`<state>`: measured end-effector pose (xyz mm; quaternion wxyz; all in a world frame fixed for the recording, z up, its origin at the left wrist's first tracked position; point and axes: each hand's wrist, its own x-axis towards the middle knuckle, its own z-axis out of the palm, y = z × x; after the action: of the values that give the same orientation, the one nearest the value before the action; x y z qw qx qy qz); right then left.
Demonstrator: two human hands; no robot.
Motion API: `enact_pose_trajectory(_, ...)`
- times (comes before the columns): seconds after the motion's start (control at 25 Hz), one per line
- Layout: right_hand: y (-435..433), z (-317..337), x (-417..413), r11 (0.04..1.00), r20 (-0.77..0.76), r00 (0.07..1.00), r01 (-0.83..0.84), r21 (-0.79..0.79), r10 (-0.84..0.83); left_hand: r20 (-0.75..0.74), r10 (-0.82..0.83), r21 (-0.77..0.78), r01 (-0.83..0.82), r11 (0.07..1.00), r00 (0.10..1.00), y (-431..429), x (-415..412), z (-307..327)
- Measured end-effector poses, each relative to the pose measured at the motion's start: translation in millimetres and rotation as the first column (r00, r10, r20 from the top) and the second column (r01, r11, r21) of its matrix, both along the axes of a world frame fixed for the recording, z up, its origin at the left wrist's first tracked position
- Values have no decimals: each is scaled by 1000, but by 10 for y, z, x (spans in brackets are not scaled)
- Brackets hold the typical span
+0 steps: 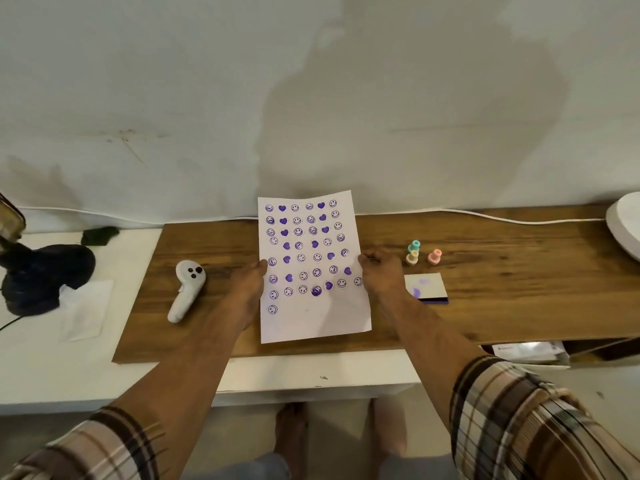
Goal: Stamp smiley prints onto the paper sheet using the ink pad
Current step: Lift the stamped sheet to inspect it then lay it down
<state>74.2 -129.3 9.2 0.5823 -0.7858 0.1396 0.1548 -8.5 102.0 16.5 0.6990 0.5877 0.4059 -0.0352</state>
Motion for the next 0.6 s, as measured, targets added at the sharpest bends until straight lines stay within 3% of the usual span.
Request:
enact_pose_trajectory(0.36,43,-327,27,982,24,999,27,-186,-23,-16,-49,239,52,970,999,13,58,-403)
enact_pose_trajectory(0.6,85,-366,51,932,98,994,-14,-363,53,-33,-4,466,19,885,999,11,118,-495)
